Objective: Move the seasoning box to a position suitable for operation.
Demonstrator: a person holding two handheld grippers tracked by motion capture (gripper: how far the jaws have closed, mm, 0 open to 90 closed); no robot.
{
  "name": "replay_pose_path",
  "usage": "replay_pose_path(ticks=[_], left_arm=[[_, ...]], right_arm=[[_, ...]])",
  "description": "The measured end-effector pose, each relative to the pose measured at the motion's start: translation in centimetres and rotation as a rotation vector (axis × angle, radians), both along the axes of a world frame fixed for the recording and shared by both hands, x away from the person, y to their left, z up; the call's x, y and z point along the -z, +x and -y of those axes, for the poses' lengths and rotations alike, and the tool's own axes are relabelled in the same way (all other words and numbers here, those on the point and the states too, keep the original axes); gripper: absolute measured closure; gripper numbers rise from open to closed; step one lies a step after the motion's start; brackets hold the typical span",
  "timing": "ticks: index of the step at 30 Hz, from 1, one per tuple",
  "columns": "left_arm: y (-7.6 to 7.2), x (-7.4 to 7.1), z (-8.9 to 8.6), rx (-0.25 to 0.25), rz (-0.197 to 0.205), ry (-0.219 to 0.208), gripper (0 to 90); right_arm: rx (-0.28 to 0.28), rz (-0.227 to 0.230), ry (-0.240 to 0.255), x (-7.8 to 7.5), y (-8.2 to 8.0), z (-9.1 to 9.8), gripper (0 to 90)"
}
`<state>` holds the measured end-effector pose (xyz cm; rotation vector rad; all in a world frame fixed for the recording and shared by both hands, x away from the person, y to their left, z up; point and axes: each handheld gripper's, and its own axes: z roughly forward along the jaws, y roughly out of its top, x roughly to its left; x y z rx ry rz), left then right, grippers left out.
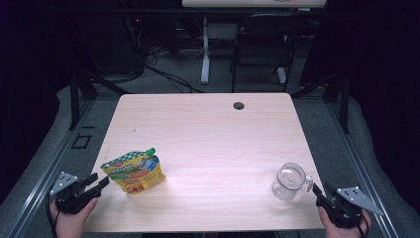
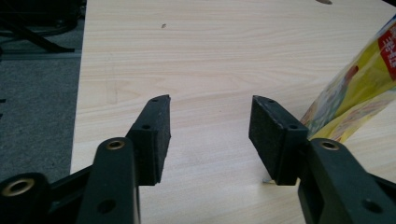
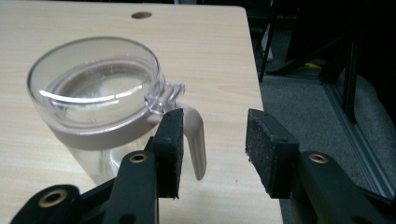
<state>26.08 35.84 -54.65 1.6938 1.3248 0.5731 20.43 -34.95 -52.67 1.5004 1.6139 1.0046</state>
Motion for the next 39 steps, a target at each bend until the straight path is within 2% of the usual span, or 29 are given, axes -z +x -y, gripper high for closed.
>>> replay_pose_path(ticks=[5,6,12,14,19,25,29,33,39], left_arm=[[0.0,0.0,0.1,0.011,0.003,0.009,51.4],[-0.1,0.0,0.1,0.01,0.004,0.012,51.0],[-0.4,0.0,0.1,0.022,-0.003,0.029,51.3],[-0.5,-0.1,0.1,0.016,-0.008,0.037,51.7],[-0.5,0.0,-0.1,0.015,-0.021,0.028,52.3],[-0.6,0.0,0.1,0.027,-0.018,0.033,52.6],[-0.6,0.0,0.1,0.032,-0.021,0.033,53.1],[-0.8,0.0,0.0,0.028,-0.015,0.03,54.0],[-1.2,0.0,-0.5,0.013,-0.026,0.032,54.2]], right_arm=[[-0.015,-0.025,-0.033,0.1,0.1,-0.4,57.5],[-0.014,-0.048,-0.065,0.4,0.4,-0.4,58.5],[-0.022,-0.059,-0.06,0.6,0.7,-0.2,60.7],[-0.028,-0.075,-0.041,0.8,0.8,-0.2,62.0],[-0.034,-0.117,-0.058,1.3,1.5,-0.4,63.2],[-0.046,-0.117,-0.036,2.0,2.1,-0.2,62.9],[-0.055,-0.136,-0.074,2.6,3.1,-0.5,65.8],[-0.055,-0.133,-0.108,2.7,3.6,-1.0,68.7],[-0.049,-0.122,-0.117,2.6,4.1,-1.4,69.9]])
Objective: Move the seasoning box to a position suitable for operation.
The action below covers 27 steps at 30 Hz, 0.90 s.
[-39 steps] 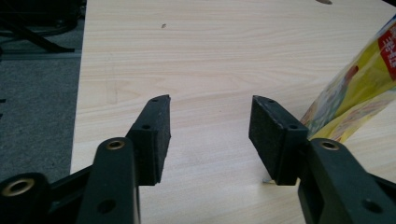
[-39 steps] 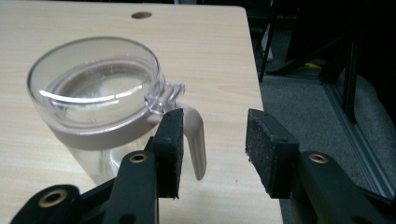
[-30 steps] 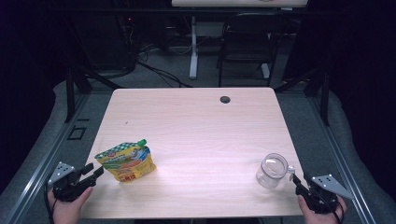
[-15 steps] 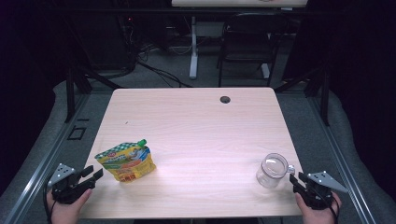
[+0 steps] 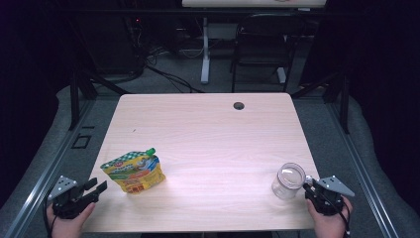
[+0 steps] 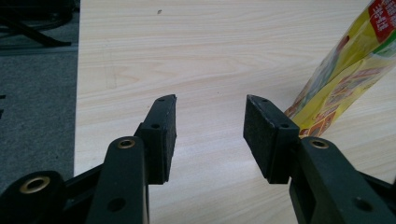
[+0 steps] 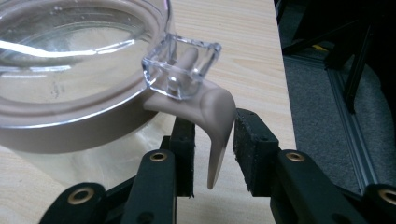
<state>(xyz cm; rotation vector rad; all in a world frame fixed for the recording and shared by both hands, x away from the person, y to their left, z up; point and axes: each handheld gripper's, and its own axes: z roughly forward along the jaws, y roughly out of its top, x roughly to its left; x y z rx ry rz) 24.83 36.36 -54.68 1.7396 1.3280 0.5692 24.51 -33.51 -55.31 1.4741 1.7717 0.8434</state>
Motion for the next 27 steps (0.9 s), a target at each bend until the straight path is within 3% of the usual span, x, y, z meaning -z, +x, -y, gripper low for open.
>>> replay_pose_path(ticks=[7,16,27], left_arm=[[-0.39,-0.03,-0.27,-0.009,-0.002,0.004,54.2],[-0.62,-0.08,-0.17,-0.003,0.004,0.009,54.2],[-0.53,0.05,-0.24,-0.002,0.0,0.011,54.4]], right_arm=[[0.002,0.006,-0.018,-0.18,0.31,-0.29,73.9],[0.031,0.001,0.006,-0.17,0.53,-0.26,79.5],[0.103,0.002,0.019,-0.1,0.89,-0.73,81.6]])
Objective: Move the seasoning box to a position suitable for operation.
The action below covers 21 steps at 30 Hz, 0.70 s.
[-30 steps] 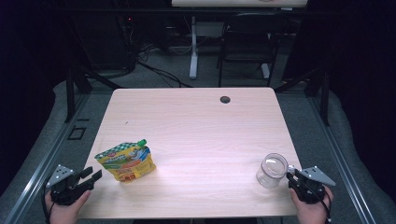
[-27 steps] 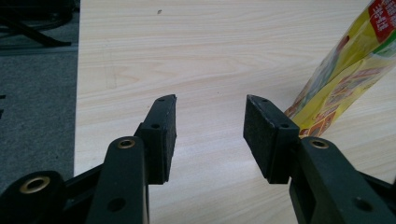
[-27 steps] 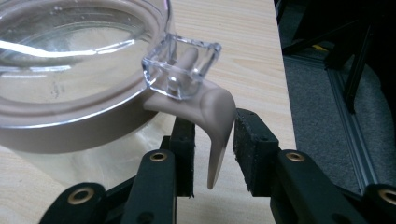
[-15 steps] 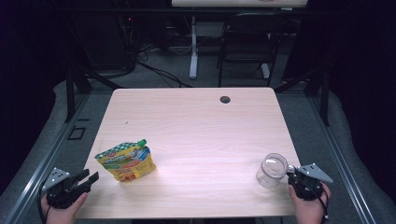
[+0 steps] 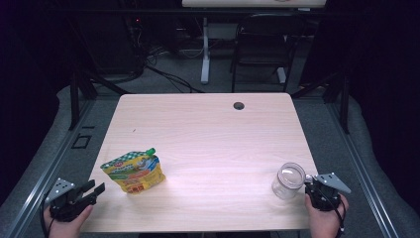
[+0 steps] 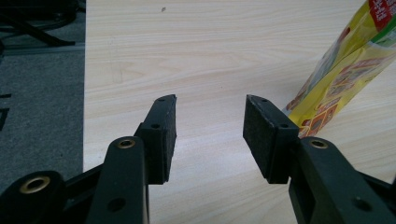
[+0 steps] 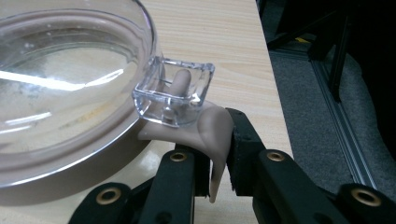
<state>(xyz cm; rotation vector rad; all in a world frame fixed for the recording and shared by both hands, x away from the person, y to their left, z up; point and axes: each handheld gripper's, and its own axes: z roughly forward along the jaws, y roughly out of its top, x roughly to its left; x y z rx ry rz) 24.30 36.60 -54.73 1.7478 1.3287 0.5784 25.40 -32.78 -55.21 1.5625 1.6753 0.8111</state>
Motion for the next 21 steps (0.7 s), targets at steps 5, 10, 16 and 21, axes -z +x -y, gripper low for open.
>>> replay_pose_path(ticks=[5,10,16,21], left_arm=[[-0.1,0.0,0.1,-0.003,0.005,0.005,54.5],[-0.4,-0.1,-0.1,-0.017,0.005,0.017,54.2],[-0.9,0.0,-0.5,-0.03,0.001,0.02,54.1],[-1.4,0.0,-0.9,-0.05,0.002,0.021,54.1]], right_arm=[[0.03,0.007,0.0,0.1,0.2,-0.2,82.4],[0.051,0.009,0.007,0.1,0.5,-0.3,83.0],[0.065,0.013,0.019,0.2,0.9,-0.3,83.7],[0.07,0.016,0.024,0.2,1.2,-0.3,84.0]])
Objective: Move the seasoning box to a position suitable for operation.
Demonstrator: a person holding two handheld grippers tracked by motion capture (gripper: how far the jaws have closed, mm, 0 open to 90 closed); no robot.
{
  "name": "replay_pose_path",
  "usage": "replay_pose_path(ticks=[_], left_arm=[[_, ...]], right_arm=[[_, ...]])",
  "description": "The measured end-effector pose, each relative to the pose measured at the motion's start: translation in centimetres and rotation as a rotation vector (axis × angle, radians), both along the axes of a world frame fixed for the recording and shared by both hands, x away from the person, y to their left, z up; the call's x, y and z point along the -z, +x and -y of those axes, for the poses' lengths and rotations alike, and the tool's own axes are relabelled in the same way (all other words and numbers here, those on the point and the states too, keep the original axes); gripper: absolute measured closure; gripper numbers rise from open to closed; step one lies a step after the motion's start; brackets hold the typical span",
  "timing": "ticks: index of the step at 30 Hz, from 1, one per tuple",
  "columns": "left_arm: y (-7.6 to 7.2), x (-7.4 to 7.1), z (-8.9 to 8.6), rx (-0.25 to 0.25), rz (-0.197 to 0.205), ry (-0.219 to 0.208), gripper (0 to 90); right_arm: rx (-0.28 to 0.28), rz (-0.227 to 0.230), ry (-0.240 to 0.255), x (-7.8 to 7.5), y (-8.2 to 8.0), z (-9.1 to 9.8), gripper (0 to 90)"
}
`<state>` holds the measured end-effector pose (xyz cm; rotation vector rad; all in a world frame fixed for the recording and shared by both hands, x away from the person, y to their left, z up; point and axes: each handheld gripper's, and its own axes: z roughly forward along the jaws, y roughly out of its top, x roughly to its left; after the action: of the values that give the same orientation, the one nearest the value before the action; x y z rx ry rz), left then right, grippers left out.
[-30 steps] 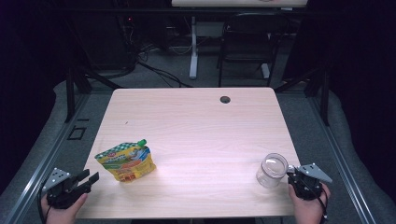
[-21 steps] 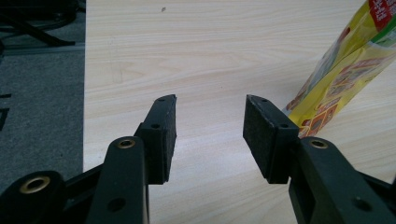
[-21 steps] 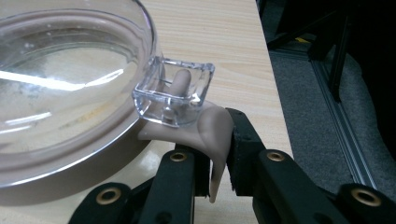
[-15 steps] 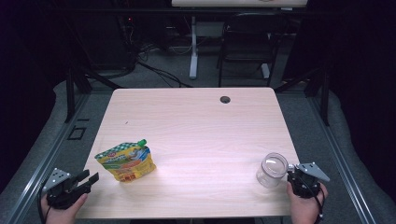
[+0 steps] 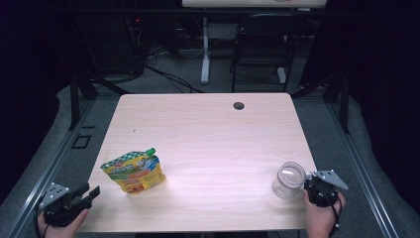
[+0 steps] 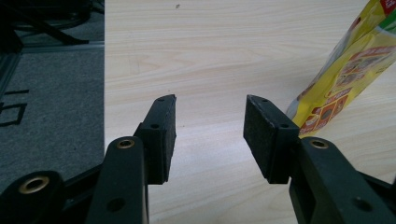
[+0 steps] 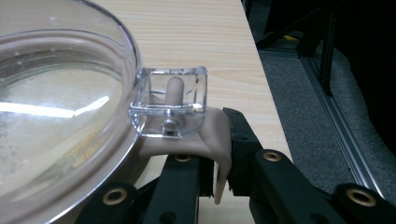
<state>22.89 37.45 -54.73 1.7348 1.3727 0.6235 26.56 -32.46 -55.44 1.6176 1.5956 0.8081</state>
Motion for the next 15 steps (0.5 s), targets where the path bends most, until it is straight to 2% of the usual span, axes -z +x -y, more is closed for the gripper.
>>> replay_pose_path(ticks=[11,12,15], left_arm=[[-0.9,0.1,-0.4,-0.022,-0.006,0.007,54.2],[-0.9,0.1,-0.4,-0.02,-0.008,0.008,54.2],[-1.0,0.1,-0.5,-0.025,-0.006,0.007,54.2]], right_arm=[[-0.011,0.012,0.019,-0.1,0.9,-0.5,83.7],[-0.03,0.007,0.021,-0.3,1.0,-0.7,83.9],[-0.043,0.015,0.022,-0.4,1.1,-1.1,84.2]])
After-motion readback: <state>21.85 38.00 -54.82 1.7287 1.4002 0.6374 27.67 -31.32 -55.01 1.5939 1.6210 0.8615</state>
